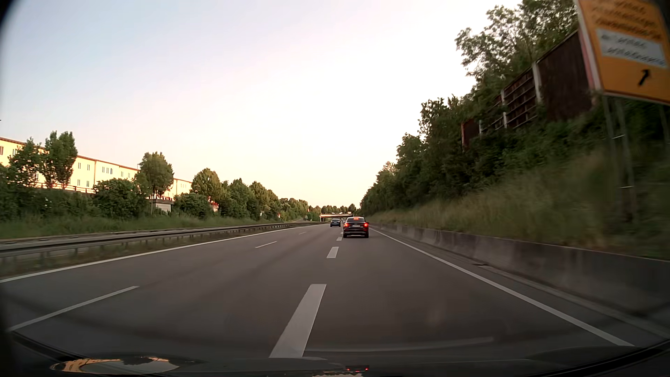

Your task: Follow the waypoints while adhering to traffic rules and regulations

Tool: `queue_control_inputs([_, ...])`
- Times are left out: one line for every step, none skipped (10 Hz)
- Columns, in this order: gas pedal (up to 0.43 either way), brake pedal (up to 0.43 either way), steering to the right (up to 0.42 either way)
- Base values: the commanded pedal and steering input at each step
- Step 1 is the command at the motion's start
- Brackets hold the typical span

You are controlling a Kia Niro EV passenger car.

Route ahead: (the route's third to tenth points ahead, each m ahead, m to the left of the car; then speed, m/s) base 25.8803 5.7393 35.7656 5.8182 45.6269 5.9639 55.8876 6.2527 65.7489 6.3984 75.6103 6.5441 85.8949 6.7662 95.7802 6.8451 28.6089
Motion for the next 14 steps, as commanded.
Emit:
queue_control_inputs([0.008, 0.018, -0.005])
queue_control_inputs([0.020, 0.018, -0.005])
queue_control_inputs([0.020, 0.018, -0.005])
queue_control_inputs([0.020, 0.018, -0.004])
queue_control_inputs([0.020, 0.018, -0.004])
queue_control_inputs([0.020, 0.018, -0.003])
queue_control_inputs([0.020, 0.018, -0.003])
queue_control_inputs([0.020, 0.018, -0.003])
queue_control_inputs([0.008, 0.018, -0.003])
queue_control_inputs([0.000, 0.018, -0.003])
queue_control_inputs([0.000, 0.018, -0.003])
queue_control_inputs([0.000, 0.018, -0.003])
queue_control_inputs([0.000, 0.012, -0.003])
queue_control_inputs([0.000, 0.012, -0.003])
